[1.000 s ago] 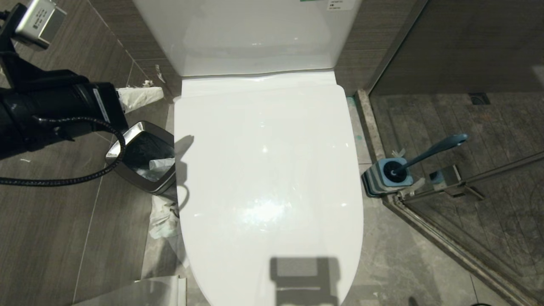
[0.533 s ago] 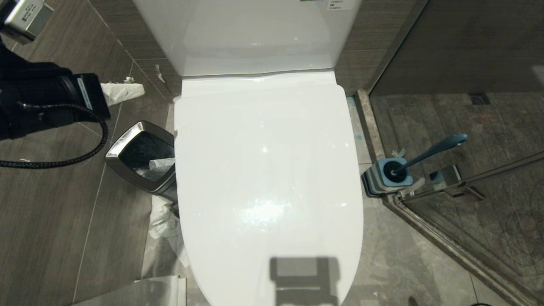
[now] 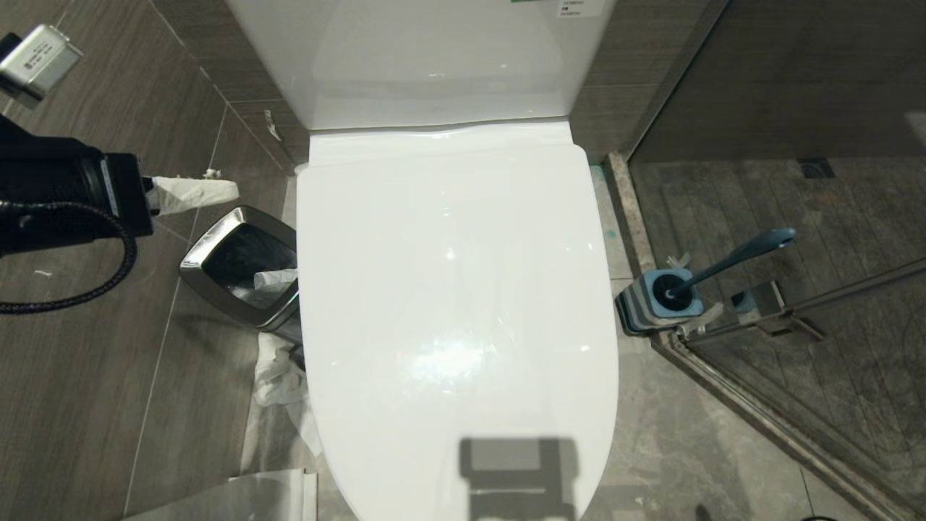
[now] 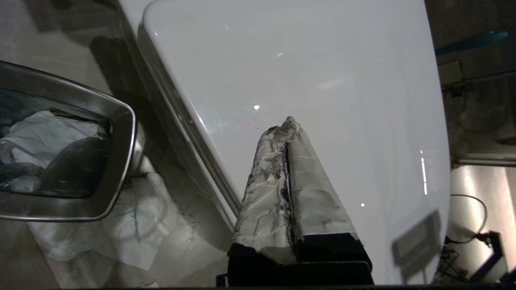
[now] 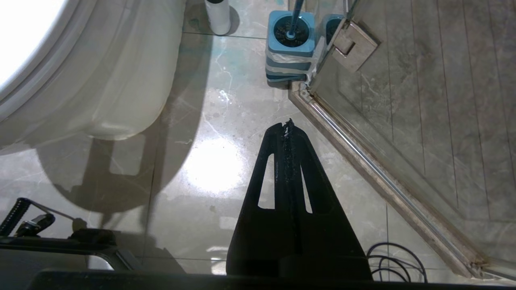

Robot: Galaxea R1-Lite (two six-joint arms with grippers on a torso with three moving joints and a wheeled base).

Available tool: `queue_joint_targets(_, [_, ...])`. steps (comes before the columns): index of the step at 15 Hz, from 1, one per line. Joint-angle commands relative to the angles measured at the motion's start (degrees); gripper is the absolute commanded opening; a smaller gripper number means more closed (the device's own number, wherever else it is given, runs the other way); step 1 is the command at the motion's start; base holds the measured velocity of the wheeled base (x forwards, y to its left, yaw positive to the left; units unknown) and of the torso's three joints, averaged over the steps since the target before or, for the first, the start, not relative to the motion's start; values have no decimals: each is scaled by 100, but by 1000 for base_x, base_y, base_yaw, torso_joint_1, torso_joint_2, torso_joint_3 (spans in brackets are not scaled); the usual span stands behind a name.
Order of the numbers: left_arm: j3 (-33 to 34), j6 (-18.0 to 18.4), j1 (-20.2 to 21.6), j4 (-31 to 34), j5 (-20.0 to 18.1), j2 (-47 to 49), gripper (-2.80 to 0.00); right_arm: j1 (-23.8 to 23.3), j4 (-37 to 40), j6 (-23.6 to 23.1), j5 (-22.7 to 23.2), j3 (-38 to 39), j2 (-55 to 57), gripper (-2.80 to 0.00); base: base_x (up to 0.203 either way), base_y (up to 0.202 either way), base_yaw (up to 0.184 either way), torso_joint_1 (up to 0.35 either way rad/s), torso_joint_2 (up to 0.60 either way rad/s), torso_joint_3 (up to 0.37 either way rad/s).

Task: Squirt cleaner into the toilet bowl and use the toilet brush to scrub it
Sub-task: Use the left hand to lift the toilet lid slightly

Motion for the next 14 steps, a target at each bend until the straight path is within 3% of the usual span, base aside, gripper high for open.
queue_joint_targets(1, [51, -181, 153, 78, -385, -33, -280, -6, -5, -3, 2, 1, 5, -280, 0, 0, 0, 0, 0, 0])
queue_joint_targets(4, [52, -895, 179, 84, -707, -31, -280, 2, -5, -3, 2, 1, 5, -280, 0, 0, 0, 0, 0, 0])
queue_joint_targets(6, [62, -1173, 362, 90, -1183, -19, -280, 0, -5, -3, 2, 1, 5, -280, 0, 0, 0, 0, 0, 0])
queue_joint_targets(10, [374, -1396, 1019, 114, -2619, 24, -280, 2, -5, -3, 2, 1, 5, -280, 0, 0, 0, 0, 0, 0])
queue_joint_targets(14, [770, -1399, 1301, 237, -3010, 43, -280, 0, -5, -3, 2, 1, 5, -280, 0, 0, 0, 0, 0, 0])
